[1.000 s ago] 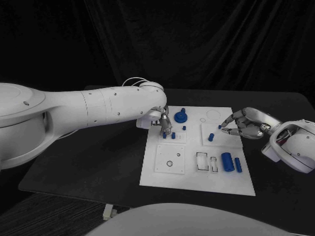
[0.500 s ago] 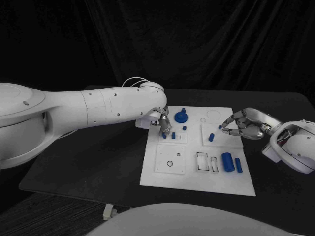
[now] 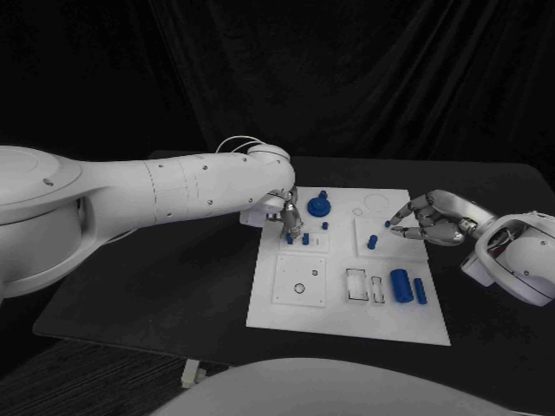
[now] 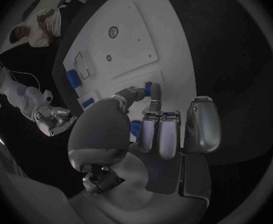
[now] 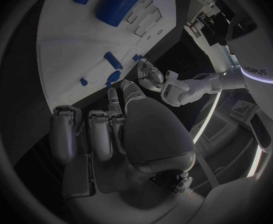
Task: Assemble the parts on the task board
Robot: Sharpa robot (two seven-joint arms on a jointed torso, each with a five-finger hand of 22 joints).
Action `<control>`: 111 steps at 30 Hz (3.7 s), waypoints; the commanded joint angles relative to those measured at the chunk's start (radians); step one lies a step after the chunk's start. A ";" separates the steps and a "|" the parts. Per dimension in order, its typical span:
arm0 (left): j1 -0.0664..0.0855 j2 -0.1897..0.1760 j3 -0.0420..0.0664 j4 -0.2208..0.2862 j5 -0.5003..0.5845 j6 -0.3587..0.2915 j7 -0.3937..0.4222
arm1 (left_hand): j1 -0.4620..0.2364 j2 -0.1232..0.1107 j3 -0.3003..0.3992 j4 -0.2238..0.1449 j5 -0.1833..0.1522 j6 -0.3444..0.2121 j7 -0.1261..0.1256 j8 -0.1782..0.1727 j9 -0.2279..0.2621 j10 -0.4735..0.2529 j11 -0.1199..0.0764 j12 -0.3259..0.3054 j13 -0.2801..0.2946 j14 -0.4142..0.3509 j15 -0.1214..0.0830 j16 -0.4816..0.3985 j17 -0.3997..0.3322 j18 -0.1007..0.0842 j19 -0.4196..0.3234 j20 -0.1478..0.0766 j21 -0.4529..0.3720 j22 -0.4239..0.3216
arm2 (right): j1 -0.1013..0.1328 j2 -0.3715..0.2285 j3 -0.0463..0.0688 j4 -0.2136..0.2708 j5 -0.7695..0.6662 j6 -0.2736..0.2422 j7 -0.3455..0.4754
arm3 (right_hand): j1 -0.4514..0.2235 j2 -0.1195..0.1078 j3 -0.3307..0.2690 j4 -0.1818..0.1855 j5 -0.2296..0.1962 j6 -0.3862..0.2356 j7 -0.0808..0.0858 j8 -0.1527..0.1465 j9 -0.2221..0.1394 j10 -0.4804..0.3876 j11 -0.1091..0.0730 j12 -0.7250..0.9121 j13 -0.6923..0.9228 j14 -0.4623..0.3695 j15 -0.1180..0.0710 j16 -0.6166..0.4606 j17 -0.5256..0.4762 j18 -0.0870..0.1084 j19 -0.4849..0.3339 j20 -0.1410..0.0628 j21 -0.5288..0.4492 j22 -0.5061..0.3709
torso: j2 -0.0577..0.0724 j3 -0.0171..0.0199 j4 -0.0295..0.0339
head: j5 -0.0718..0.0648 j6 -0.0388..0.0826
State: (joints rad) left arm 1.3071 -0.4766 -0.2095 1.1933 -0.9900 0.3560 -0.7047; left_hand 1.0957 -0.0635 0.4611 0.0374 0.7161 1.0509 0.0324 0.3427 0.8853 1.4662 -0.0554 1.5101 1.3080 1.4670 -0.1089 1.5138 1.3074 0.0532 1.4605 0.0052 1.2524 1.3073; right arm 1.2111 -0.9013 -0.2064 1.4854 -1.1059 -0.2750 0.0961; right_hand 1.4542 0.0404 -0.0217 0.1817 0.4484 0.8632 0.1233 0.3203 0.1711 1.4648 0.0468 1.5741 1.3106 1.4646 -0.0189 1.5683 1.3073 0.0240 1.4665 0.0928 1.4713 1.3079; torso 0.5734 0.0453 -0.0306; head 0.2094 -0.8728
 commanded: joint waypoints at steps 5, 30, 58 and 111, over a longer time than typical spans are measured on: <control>-0.006 0.010 -0.003 -0.005 0.019 0.013 -0.036 | -0.021 0.016 0.151 -0.130 -0.039 0.010 -0.013 0.006 0.014 0.081 -0.007 -0.002 0.216 0.092 -0.005 -0.002 0.226 0.015 -0.002 -0.007 -0.005 0.109 | -0.003 -0.001 0.001 0.003 -0.001 0.004 -0.017 | 0.015 0.002 0.001 -0.006 0.007 0.005 0.002 -0.006 -0.001 0.106 0.003 -0.003 0.260 0.106 0.007 0.003 0.263 0.007 0.029 0.005 -0.007 0.222 | 0.001 0.0001 -0.0011 | 0.001 0.000; -0.006 0.032 -0.003 -0.030 0.017 0.040 -0.038 | -0.029 0.011 0.158 -0.145 -0.004 0.016 -0.015 0.009 0.027 0.084 -0.009 0.005 0.221 0.092 -0.007 -0.005 0.225 0.014 0.001 -0.009 -0.002 0.115 | -0.003 0.000 0.001 0.002 -0.001 0.009 -0.020 | 0.021 0.003 0.005 -0.012 0.008 0.007 0.003 -0.006 -0.002 0.106 0.004 -0.003 0.260 0.106 0.007 0.003 0.263 0.008 0.028 0.005 -0.009 0.221 | 0.001 0.0000 -0.0005 | 0.002 0.000; -0.006 0.019 -0.003 -0.024 -0.021 0.052 -0.039 | -0.037 0.011 0.163 -0.151 0.017 0.019 -0.016 0.013 0.036 0.086 -0.011 0.008 0.224 0.092 -0.008 -0.007 0.223 0.014 0.002 -0.010 -0.002 0.116 | -0.004 0.000 0.001 0.000 -0.001 0.015 -0.025 | 0.027 0.003 0.009 -0.018 0.008 0.008 0.003 -0.006 -0.002 0.106 0.004 -0.003 0.260 0.106 0.007 0.003 0.263 0.008 0.026 0.005 -0.011 0.220 | -0.001 0.0006 -0.0005 | 0.001 0.000; -0.018 0.041 -0.003 -0.049 0.026 0.082 -0.043 | -0.048 0.016 0.171 -0.155 0.012 0.021 -0.020 0.017 0.046 0.082 -0.007 -0.002 0.216 0.092 -0.007 -0.004 0.226 0.014 0.000 -0.009 -0.007 0.116 | -0.004 0.002 0.001 0.000 -0.001 0.028 -0.035 | 0.042 0.006 0.021 -0.033 0.009 0.006 0.005 -0.009 -0.003 0.106 0.005 -0.003 0.260 0.106 0.008 0.003 0.263 0.012 0.018 0.006 -0.024 0.215 | 0.000 -0.0001 -0.0003 | 0.000 0.000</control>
State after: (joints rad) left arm 1.3042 -0.4406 -0.2061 1.1431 -0.9877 0.4133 -0.7047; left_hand 1.0496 -0.0543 0.4737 0.0410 0.7308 1.0543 0.0359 0.3540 0.9305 1.4702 -0.0585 1.5134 1.3080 1.4670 -0.1087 1.5099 1.3073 0.0532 1.4640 0.0017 1.2486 1.3073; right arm 1.2093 -0.8991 -0.2064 1.4848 -1.1059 -0.2568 0.0772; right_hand 1.4874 0.0474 0.0003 0.1544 0.4523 0.8668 0.1268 0.3165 0.1688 1.4595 0.0521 1.5740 1.3104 1.4614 -0.0122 1.5683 1.3081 0.0239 1.4665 0.0928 1.4517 1.3076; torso 0.5740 0.0451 -0.0310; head 0.2109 -0.8728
